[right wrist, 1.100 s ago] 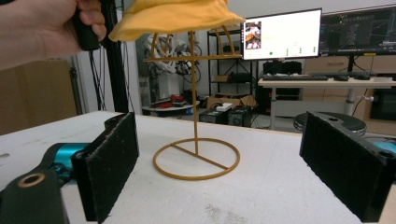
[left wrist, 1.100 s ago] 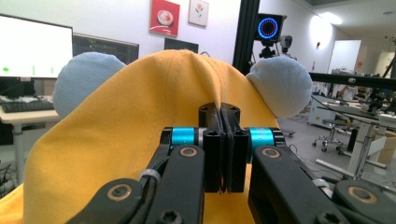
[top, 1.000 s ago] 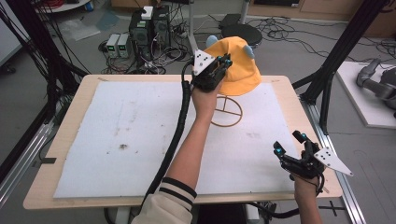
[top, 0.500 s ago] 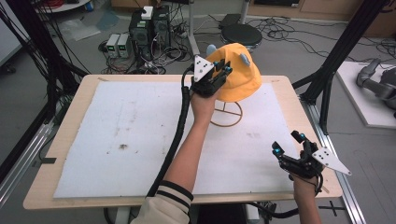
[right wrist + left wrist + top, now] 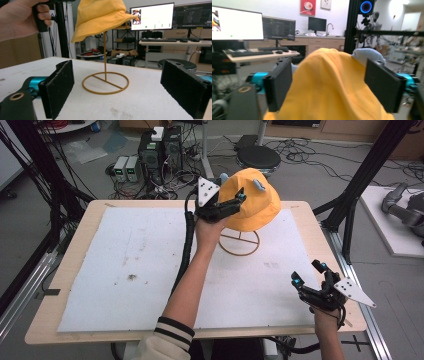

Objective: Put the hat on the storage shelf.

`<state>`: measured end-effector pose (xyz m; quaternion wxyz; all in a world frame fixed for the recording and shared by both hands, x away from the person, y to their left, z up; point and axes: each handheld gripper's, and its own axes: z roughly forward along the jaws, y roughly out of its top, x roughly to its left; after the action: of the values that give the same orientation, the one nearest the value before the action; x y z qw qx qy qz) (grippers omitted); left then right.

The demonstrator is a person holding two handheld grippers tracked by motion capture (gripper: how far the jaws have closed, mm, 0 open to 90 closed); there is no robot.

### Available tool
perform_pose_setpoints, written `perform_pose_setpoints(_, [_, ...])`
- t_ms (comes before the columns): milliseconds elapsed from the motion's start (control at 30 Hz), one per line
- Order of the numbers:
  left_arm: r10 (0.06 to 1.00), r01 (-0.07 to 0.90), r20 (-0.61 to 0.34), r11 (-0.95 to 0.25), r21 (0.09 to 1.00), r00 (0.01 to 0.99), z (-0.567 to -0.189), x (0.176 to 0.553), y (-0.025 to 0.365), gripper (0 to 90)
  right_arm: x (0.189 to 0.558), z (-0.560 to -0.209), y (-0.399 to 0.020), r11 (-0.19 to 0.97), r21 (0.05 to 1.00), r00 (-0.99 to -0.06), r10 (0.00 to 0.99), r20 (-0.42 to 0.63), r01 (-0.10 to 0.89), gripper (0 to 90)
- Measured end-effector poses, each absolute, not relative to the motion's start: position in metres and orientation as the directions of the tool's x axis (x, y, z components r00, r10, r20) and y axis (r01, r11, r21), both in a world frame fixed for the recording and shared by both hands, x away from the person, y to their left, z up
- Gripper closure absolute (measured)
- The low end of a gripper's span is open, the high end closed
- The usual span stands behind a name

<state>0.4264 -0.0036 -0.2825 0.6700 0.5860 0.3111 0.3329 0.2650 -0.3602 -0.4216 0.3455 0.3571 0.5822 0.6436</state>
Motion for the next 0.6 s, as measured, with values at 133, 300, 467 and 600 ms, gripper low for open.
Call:
perform_pose_setpoints(133, [0.818, -0.084, -0.028, 0.093, 0.992, 0.575, -0.279, 0.42, 0.018, 18.5, 0.265, -0.422, -0.359, -0.084, 0.996, -0.505, 0.861, 0.061, -0.023, 11.5])
perform_pose_setpoints(300, [0.832, -0.086, -0.005, 0.063, 0.994, 0.554, -0.273, 0.41, 0.049, 17.7, 0.267, -0.421, -0.354, -0.074, 0.997, -0.513, 0.857, 0.053, -0.02, 11.5])
perform_pose_setpoints(467, [0.845, -0.091, -0.008, 0.067, 0.994, 0.535, -0.269, 0.399, 0.085, 15.9, 0.269, -0.422, -0.349, -0.063, 0.998, -0.522, 0.852, 0.043, -0.02, 11.5])
perform_pose_setpoints(600, [0.854, -0.096, -0.01, 0.07, 0.993, 0.52, -0.268, 0.389, 0.113, 14.2, 0.272, -0.422, -0.346, -0.057, 0.998, -0.527, 0.849, 0.04, -0.016, 11.5])
